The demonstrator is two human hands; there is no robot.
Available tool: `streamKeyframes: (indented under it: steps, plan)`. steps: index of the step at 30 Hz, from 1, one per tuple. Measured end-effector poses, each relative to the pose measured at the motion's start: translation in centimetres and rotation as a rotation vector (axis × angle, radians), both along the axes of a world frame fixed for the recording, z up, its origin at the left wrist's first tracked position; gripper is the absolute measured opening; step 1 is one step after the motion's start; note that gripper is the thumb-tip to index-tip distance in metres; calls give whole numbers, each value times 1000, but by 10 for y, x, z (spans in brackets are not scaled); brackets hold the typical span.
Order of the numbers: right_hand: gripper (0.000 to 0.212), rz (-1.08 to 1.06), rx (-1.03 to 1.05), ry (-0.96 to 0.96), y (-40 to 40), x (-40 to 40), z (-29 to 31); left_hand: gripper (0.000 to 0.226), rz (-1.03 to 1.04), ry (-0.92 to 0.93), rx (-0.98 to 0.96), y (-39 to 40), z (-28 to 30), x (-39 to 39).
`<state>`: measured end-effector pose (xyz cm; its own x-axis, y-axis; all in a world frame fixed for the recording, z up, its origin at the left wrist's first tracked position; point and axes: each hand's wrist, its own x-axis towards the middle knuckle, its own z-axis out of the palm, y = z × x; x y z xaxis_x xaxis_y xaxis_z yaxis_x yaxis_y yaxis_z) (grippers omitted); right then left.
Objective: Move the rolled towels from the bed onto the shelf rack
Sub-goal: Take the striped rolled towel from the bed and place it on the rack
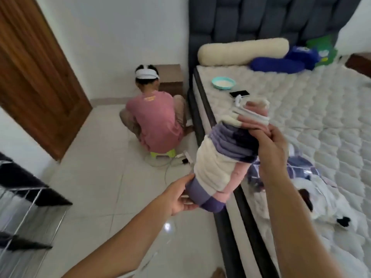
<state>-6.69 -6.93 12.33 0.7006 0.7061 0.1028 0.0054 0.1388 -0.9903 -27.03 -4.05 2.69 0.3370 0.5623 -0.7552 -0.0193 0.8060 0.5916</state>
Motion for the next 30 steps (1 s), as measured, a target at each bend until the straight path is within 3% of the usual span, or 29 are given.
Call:
streamKeyframes:
  steps: [5,8,12,18,22,30]
  plan:
    - [31,368,62,-102,23,-156,9,33,372,67,54,-16,27,-160]
    - [13,507,113,-200,23,-246,17,40,576,173,122,-26,48,-253]
    - [19,694,285,-285,25,-359,33,36,840,199,173,-43,67,-351]
    - [23,1067,482,-408,59,-513,57,35,1217,84,242,-61,69,-455]
    - [41,1295,606,-459,85,-606,73,36,1468,20,303,-50,72,-516]
    - [13,1569,748,-493,133,-758,92,21,1812,66,301,-41,84,-612]
